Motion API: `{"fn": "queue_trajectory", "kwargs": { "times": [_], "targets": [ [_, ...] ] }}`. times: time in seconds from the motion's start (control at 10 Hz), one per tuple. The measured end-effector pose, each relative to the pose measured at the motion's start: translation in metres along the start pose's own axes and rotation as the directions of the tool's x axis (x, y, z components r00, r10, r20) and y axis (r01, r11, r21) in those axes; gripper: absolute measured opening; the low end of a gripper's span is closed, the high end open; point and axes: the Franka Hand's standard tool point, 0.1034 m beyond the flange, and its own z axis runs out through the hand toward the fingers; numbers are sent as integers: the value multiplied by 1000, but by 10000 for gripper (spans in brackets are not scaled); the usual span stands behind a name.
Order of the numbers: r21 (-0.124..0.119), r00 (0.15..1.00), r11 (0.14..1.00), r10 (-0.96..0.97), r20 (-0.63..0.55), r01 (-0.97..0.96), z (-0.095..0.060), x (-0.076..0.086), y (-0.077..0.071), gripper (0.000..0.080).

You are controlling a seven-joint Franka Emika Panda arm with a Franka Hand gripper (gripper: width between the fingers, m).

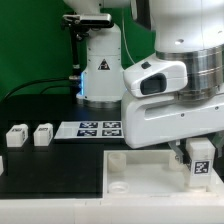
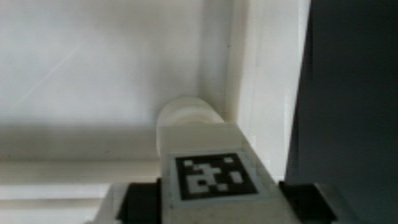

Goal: Assemble one leg

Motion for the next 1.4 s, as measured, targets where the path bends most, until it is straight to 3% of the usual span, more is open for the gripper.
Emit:
{"fn": "queue_trajectory", "kwargs": {
  "times": [0.4,0.6,0.8,1.2,1.4],
  "targets": [
    [2,998,998,57,-1,-57,0,0,0,293],
    [32,945,945,327,-9,-327,0,1,2,293],
    [49,801,801,598,-24,-597,1,0,0,294],
    [41,355,356,934,-20,-934,2,1,-3,294],
    [36,383,383,924,-11,-923,2,2,-3,294]
  ]
}}
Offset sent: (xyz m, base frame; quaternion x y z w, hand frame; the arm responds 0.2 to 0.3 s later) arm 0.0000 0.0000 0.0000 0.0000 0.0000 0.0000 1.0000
